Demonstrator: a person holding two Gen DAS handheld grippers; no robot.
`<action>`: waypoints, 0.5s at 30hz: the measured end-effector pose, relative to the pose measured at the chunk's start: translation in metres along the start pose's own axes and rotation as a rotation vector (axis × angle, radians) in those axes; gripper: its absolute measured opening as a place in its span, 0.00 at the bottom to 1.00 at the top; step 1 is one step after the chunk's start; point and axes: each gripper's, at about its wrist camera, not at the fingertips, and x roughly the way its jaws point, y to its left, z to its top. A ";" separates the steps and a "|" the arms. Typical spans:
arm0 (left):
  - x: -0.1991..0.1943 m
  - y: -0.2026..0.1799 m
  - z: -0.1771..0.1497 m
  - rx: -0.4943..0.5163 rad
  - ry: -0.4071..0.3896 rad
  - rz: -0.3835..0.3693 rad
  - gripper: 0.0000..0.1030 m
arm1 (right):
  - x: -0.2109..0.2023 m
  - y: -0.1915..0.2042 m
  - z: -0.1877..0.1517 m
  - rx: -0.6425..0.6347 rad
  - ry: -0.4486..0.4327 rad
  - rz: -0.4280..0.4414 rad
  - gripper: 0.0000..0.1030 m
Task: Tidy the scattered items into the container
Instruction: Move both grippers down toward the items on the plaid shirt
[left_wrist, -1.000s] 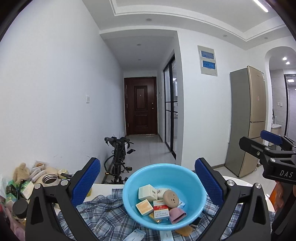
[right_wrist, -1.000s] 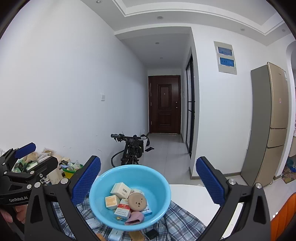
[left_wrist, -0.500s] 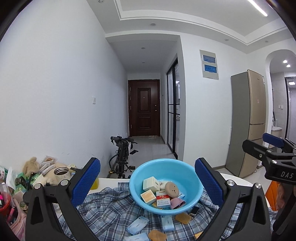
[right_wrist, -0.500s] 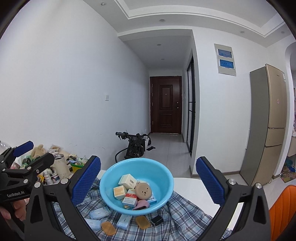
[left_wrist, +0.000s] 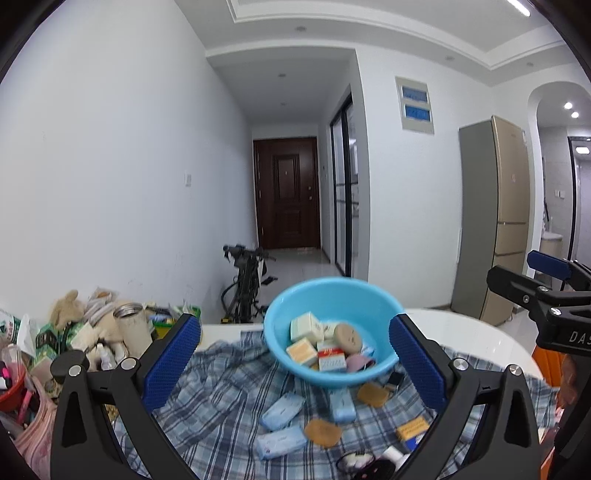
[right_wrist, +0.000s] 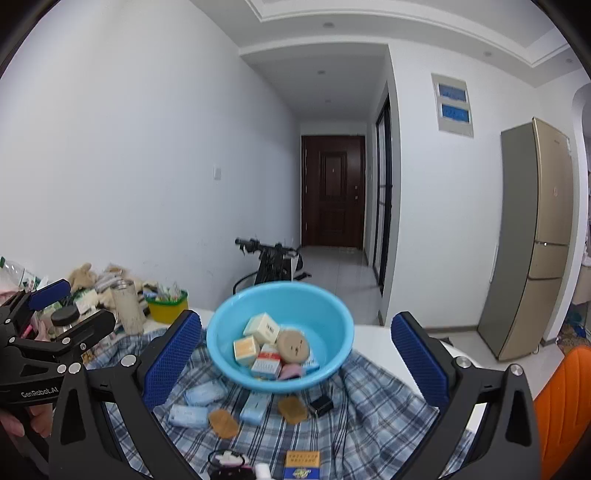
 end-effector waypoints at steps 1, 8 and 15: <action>0.003 0.001 -0.004 -0.002 0.010 0.003 1.00 | 0.003 0.000 -0.003 0.000 0.013 0.000 1.00; 0.018 0.006 -0.032 -0.010 0.090 -0.008 1.00 | 0.011 0.005 -0.031 -0.012 0.085 0.008 0.99; 0.020 -0.006 -0.056 0.034 0.148 -0.059 1.00 | 0.021 0.006 -0.057 -0.013 0.164 0.023 0.99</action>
